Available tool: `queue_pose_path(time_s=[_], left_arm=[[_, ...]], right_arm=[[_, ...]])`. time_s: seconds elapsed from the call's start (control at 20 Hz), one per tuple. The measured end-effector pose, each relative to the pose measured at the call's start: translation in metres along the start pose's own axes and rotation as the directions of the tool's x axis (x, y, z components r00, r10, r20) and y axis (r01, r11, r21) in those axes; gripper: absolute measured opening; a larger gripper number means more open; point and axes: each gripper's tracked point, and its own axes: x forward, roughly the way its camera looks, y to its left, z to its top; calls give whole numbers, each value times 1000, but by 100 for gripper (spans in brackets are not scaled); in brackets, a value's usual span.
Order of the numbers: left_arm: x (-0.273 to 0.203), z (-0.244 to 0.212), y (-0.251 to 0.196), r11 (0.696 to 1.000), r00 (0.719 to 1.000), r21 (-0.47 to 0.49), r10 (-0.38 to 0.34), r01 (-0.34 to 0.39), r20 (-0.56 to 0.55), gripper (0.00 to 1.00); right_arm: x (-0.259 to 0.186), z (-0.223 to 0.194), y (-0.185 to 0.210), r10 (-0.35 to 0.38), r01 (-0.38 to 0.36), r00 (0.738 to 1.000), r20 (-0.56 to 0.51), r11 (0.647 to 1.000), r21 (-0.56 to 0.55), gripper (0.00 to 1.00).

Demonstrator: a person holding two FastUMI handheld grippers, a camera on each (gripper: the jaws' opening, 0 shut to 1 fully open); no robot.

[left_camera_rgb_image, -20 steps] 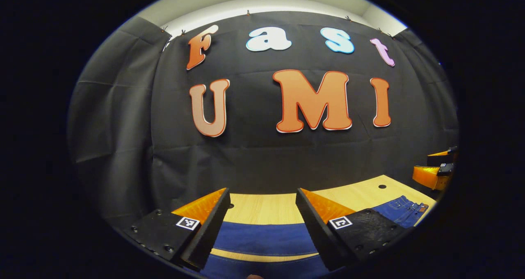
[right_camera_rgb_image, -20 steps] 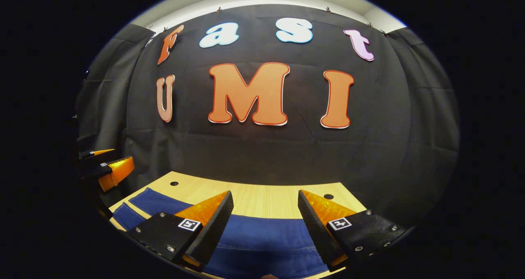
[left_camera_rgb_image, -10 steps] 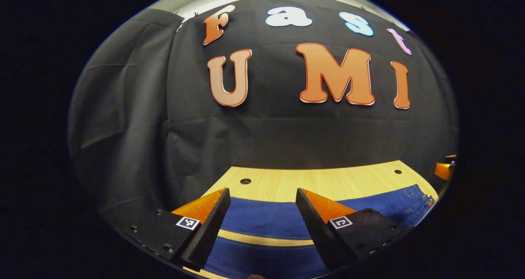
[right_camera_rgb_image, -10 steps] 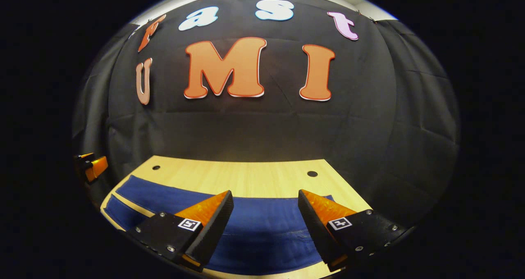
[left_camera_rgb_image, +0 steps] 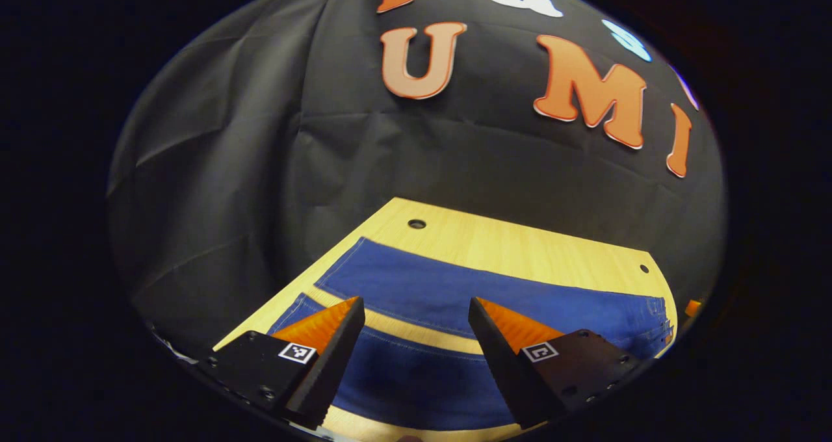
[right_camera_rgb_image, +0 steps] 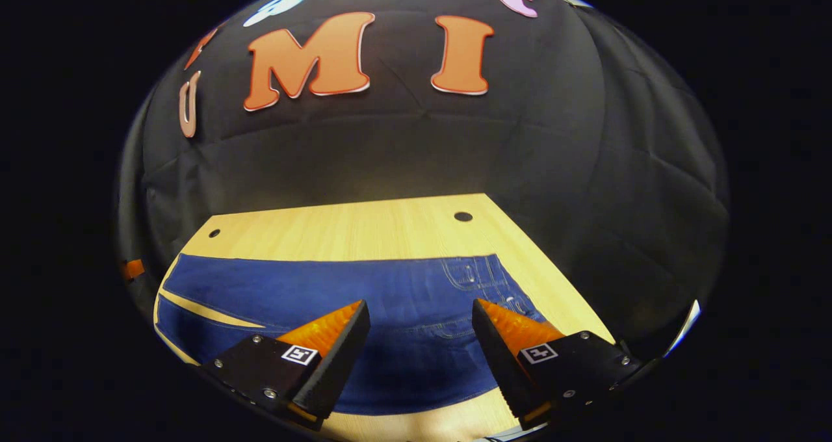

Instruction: Grasp the waist and the cuffs of the jeans and fold them to make the two legs overlap; first hold the waist and fold one-third of the jeans toward the cuffs, then hold the cuffs and fold the remaining one-third in the same direction to finish folding.

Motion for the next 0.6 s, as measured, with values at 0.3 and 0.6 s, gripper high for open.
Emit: queue_pose_path(time_s=[0.3, 0.6], left_arm=[[17, -44, 62, 987, 985, -148, 42, -67, -165, 98], [22, -99, 111, 915, 946, -370, 35, -160, -322, 98]], right_arm=[[14, -36, -34, -21, 39, 988, -155, 993, 111, 98], [21, -69, -47, 28, 66, 958, -286, 947, 314, 98]])
